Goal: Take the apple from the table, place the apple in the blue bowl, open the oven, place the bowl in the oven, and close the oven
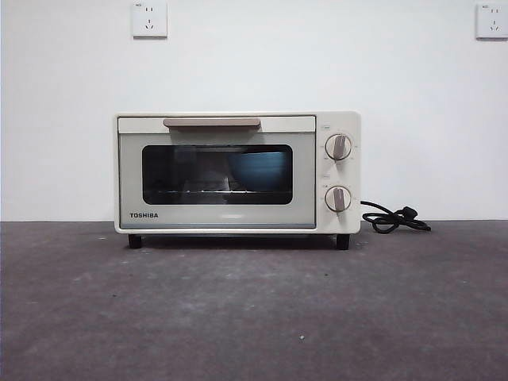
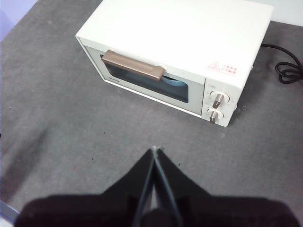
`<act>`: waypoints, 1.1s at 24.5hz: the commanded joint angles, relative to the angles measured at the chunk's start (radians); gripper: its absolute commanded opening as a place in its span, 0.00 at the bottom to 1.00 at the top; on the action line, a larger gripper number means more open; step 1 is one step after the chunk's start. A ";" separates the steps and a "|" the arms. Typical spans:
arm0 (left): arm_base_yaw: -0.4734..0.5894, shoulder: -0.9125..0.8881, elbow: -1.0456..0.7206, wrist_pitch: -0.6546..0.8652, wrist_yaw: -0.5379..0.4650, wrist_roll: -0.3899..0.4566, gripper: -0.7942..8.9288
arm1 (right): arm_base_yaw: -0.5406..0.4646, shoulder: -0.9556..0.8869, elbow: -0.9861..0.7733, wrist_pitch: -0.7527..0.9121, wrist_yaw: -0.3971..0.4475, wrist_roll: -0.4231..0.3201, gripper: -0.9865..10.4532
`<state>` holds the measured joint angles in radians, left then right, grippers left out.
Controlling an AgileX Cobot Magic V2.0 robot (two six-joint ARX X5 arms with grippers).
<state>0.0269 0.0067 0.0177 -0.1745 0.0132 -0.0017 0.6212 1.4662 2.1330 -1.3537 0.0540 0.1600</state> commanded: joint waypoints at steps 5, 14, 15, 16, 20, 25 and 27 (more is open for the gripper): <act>-0.009 0.004 -0.010 0.008 0.013 -0.013 0.08 | 0.000 0.003 -0.006 -0.023 0.003 -0.006 0.09; -0.008 0.022 -0.010 0.008 0.013 -0.013 0.08 | 0.000 0.003 -0.006 -0.023 0.003 -0.006 0.09; -0.008 0.024 -0.010 0.008 0.013 -0.013 0.08 | 0.000 0.003 -0.006 -0.023 0.003 -0.006 0.09; -0.008 0.026 -0.010 0.008 0.013 -0.013 0.08 | 0.000 0.003 -0.006 -0.023 0.003 -0.006 0.09; -0.008 0.029 -0.010 0.008 0.013 -0.013 0.08 | -0.001 0.003 -0.006 -0.023 0.008 -0.006 0.09; -0.008 0.031 -0.010 0.008 0.013 -0.013 0.08 | -0.023 -0.003 -0.006 -0.023 0.064 -0.182 0.09; -0.008 0.031 -0.010 0.008 0.013 -0.014 0.08 | -0.042 -0.006 -0.006 0.008 0.090 -0.348 0.09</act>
<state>0.0193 0.0376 0.0177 -0.1738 0.0219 -0.0113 0.5869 1.4654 2.1330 -1.3529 0.1341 0.0093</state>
